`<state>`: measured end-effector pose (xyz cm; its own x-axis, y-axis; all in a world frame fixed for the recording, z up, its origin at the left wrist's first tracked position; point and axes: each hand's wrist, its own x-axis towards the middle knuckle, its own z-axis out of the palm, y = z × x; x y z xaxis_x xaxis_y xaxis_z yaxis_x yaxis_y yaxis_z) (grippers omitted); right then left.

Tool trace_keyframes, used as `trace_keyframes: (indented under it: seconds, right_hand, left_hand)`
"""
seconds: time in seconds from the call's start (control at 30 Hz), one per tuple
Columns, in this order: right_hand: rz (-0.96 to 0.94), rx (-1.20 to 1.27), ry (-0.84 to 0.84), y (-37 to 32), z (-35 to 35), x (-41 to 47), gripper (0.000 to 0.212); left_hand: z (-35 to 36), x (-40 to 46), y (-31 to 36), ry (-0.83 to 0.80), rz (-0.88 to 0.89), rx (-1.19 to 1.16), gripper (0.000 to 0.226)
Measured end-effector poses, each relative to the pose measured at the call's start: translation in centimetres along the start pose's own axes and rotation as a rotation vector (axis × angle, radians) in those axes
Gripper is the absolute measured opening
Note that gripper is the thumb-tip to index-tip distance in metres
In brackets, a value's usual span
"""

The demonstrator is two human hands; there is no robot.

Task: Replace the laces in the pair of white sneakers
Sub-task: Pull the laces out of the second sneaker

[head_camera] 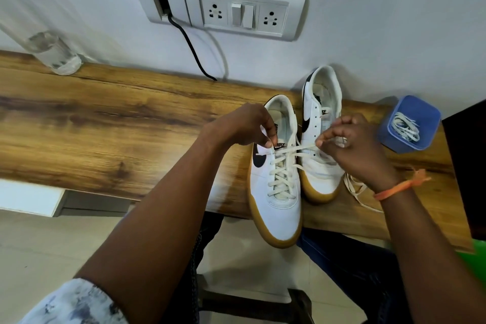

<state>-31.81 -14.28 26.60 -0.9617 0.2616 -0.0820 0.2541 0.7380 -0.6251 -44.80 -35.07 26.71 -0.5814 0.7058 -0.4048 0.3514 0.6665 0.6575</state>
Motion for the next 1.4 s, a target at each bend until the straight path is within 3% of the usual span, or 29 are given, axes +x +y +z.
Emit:
trace_keyframes:
  seconds: [0.17, 0.27, 0.5, 0.77, 0.97, 1.07, 1.3, 1.4]
  right_hand:
    - [-0.192, -0.116, -0.018, -3.3, 4.4, -0.9, 0.021]
    - [-0.18, -0.199, 0.032, -3.6, 5.1, -1.1, 0.008]
    - [-0.208, -0.29, -0.012, -4.1, 5.1, -1.3, 0.003]
    - [-0.137, -0.064, -0.315, -2.2, 2.1, -0.2, 0.019]
    - [0.035, 0.157, -0.074, 0.2, -1.2, 0.2, 0.011]
    - [0.018, 0.145, -0.019, 0.1, -2.0, 0.0, 0.006]
    - [0.01, 0.181, -0.45, -0.9, -0.5, -0.5, 0.005]
    - [-0.087, 0.092, -0.483, -0.9, 0.2, -0.6, 0.006]
  left_hand:
    - [0.0, 0.1, -0.1, -0.002, -0.003, 0.031, 0.012]
    - [0.1, 0.2, -0.2, -0.002, -0.007, 0.028, 0.013]
    - [0.1, 0.1, -0.1, 0.003, -0.011, 0.038, 0.014]
    - [0.0, -0.2, 0.0, -0.002, 0.003, 0.047, 0.018]
    - [-0.8, -0.7, -0.9, -0.011, -0.005, 0.025, 0.018]
    - [-0.9, -0.7, -0.6, -0.007, -0.007, 0.05, 0.016]
    - [-1.6, -0.9, -0.8, 0.086, -0.071, 0.154, 0.008]
    - [-1.8, -1.0, -0.7, 0.141, -0.099, 0.163, 0.017]
